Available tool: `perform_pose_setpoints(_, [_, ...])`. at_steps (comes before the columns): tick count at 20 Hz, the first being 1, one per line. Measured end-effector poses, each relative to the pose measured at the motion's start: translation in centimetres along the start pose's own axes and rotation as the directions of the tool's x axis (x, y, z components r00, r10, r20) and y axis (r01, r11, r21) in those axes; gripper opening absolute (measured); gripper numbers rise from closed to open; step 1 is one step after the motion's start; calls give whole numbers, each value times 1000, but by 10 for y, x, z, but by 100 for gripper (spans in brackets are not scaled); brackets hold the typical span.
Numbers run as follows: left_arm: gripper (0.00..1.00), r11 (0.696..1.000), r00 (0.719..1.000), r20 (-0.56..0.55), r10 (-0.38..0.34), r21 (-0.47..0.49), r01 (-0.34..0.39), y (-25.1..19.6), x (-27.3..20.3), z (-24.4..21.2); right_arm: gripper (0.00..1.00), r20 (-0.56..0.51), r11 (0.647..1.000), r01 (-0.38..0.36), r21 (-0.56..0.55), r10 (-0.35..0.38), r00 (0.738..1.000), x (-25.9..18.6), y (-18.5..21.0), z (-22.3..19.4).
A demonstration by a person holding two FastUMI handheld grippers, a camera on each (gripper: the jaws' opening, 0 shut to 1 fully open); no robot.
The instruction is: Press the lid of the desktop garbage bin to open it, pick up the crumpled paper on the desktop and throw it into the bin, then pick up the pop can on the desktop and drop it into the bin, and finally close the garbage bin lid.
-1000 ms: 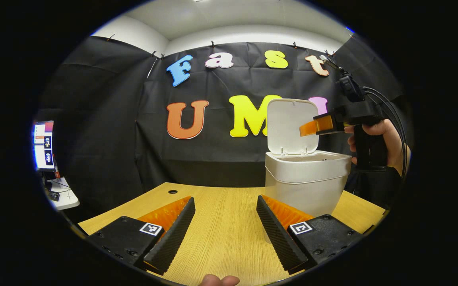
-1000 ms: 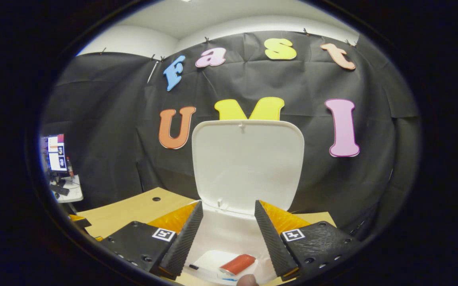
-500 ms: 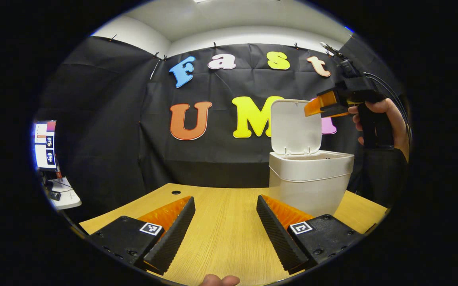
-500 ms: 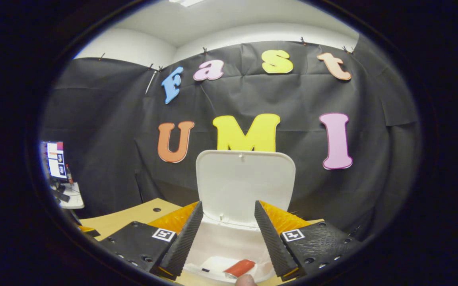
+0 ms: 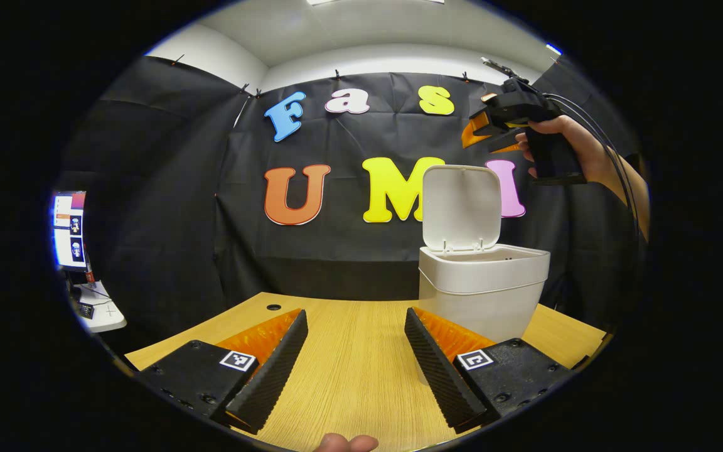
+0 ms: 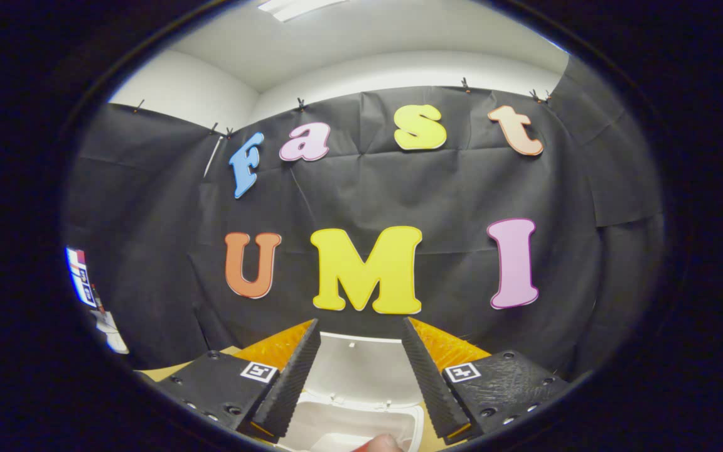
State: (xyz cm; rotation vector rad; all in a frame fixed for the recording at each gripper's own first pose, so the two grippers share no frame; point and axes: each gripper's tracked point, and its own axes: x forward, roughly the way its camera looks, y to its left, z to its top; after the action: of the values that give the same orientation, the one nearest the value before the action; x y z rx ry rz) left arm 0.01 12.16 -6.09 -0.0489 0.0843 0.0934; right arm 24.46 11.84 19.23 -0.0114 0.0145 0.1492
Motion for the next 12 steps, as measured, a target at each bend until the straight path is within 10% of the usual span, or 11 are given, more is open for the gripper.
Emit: perform_pose_setpoints(12, [100,999,1000,7,13,-30,-13,16,-9,7,82,-116,997,64,-45,-68,991,71,-15,-23])
